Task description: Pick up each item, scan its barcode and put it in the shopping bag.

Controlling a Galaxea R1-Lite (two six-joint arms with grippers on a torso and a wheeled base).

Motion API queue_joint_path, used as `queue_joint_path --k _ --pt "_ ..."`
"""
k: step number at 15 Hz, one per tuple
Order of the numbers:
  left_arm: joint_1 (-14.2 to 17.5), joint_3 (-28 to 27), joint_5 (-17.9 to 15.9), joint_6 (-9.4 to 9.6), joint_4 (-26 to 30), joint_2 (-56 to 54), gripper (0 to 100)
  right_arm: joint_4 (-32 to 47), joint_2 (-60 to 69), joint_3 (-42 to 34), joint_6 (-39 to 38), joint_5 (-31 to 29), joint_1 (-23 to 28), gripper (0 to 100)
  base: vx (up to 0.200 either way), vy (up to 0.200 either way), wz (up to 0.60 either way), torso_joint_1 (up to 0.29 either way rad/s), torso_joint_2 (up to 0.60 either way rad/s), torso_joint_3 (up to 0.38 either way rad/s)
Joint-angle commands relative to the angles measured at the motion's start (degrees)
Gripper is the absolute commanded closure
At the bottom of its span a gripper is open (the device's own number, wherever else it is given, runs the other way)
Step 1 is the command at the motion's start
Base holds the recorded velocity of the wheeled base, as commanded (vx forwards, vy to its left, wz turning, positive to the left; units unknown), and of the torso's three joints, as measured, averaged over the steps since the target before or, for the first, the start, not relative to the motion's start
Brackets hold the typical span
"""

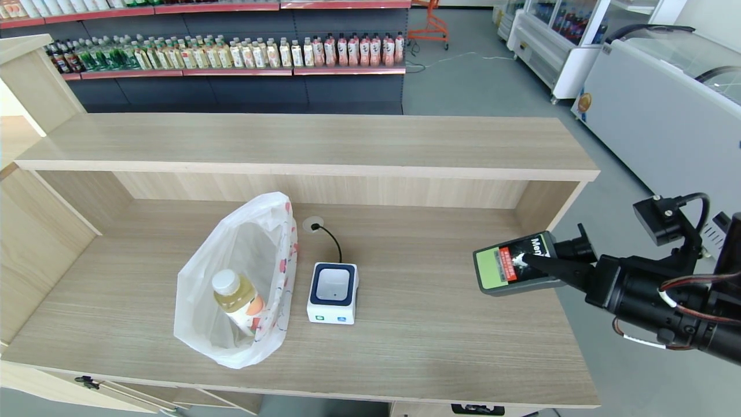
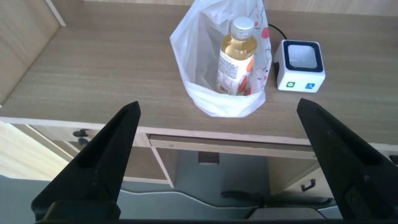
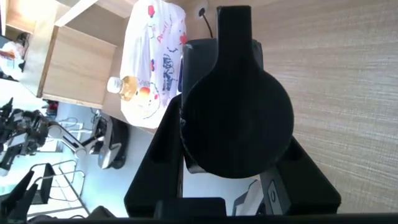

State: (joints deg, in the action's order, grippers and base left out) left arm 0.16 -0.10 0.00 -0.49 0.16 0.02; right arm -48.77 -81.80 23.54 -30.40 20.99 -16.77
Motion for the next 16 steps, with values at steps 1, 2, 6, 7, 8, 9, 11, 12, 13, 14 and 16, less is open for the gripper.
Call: queue_joint_path --k 1,2,6,7,8,9,11,12,13,14,16 --pt "0.0 0.0 0.0 0.05 0.0 0.0 0 0.0 -0.5 0.1 0.0 0.0 0.0 100 0.000 0.200 0.00 -0.002 0.01 -0.002" --pt "0.0 0.0 0.0 0.05 0.0 0.0 0 0.0 -0.7 0.2 0.0 -0.1 0.0 100 0.000 0.200 0.00 0.002 0.00 0.002" --pt "0.0 0.0 0.1 -0.13 0.0 0.0 0 1.9 -1.8 0.4 0.4 -0.3 0.0 100 0.000 0.200 0.00 0.004 0.00 0.005" --pt "0.0 0.0 0.1 -0.13 0.0 0.0 0 1.9 -2.0 0.0 0.3 -0.3 0.0 100 0.000 0.200 0.00 0.017 0.00 -0.002" --pt "0.0 0.0 0.1 -0.13 0.0 0.0 0 1.9 -2.5 -0.2 0.3 -0.3 0.0 100 0.000 0.200 0.00 -0.002 0.00 0.007" --pt "0.0 0.0 0.0 -0.13 0.0 0.0 0 1.9 -3.0 -0.2 0.3 -0.4 0.0 100 0.000 0.200 0.00 0.002 0.00 0.002" --pt "0.0 0.0 0.1 -0.13 0.0 0.0 0 1.8 -4.6 0.5 0.4 -0.5 0.0 100 0.000 0.200 0.00 0.002 0.00 0.002" --pt "0.0 0.0 0.0 -0.13 0.0 0.0 0 1.8 -5.1 0.7 0.5 -0.5 0.0 100 0.000 0.200 0.00 0.012 0.01 -0.002" --pt "0.0 0.0 0.0 -0.13 0.0 0.0 0 1.8 -6.5 1.4 1.8 -0.5 0.1 100 0.000 0.200 0.00 0.002 0.00 -0.002" --pt "0.0 0.0 0.0 -0.13 0.0 0.0 0 1.8 -7.8 1.7 2.9 -0.5 0.3 100 0.000 0.200 0.00 0.002 0.00 0.002" --pt "0.0 0.0 0.0 0.05 0.0 0.0 0 1.4 -10.5 2.6 3.8 -0.7 0.4 100 0.000 0.000 0.00 0.000 0.00 0.000"
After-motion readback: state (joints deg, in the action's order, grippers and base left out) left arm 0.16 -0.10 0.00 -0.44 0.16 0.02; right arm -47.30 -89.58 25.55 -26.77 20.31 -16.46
